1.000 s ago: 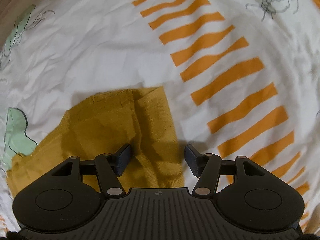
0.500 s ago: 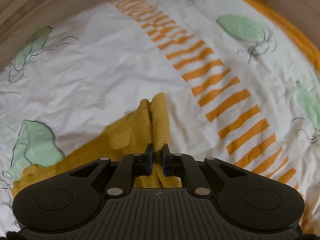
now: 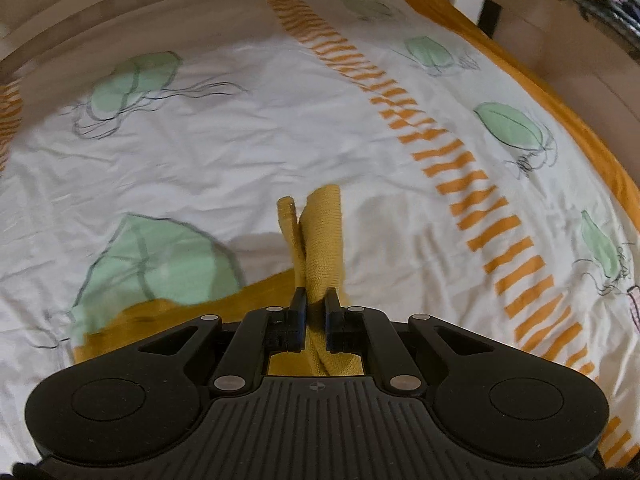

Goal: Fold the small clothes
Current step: 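Lift the sweater with both tools and fold it over onto itself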

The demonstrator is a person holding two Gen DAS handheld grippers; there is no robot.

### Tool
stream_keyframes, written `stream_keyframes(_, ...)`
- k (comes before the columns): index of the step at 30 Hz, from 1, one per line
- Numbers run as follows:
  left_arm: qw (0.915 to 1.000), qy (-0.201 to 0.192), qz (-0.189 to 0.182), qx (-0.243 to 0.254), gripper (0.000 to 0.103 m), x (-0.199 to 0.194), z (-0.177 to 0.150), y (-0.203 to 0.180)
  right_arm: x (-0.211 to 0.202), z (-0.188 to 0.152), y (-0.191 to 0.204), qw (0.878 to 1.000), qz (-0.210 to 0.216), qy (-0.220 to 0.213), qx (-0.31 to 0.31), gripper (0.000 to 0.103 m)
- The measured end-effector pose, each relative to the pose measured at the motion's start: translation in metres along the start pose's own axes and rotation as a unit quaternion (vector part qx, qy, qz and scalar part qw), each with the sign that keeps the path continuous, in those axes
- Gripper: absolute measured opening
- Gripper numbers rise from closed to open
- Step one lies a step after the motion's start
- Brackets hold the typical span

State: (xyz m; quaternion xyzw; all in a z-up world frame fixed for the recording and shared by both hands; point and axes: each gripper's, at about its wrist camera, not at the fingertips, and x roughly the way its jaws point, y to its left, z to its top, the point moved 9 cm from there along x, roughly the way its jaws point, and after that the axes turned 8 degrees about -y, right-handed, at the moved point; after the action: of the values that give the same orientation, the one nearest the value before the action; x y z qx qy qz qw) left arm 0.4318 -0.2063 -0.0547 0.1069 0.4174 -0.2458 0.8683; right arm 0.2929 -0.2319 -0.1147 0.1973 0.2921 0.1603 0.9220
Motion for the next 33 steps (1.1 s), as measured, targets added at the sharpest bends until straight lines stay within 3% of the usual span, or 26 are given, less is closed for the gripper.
stream_keyframes(6, 0.9997, -0.011, 0.011, -0.017, 0.008, -0.018, -0.015, 0.054, 0.024, -0.007, 0.033, 1.000, 0.022, 0.007, 0.019, 0.016)
stream_keyframes(17, 0.9981, -0.015, 0.018, -0.057, 0.008, -0.022, -0.059, 0.141, 0.073, -0.035, 0.097, 0.998, 0.042, 0.042, 0.000, 0.015)
stream_keyframes(28, 0.9932, -0.006, 0.017, -0.115, 0.008, -0.004, -0.099, 0.200, 0.108, -0.059, 0.111, 0.996, 0.025, 0.079, -0.024, 0.015)
stream_keyframes(33, 0.9903, -0.014, 0.045, -0.130, 0.008, 0.002, -0.112, 0.226, 0.115, -0.064, 0.114, 0.996, 0.020, 0.078, -0.033, 0.022)
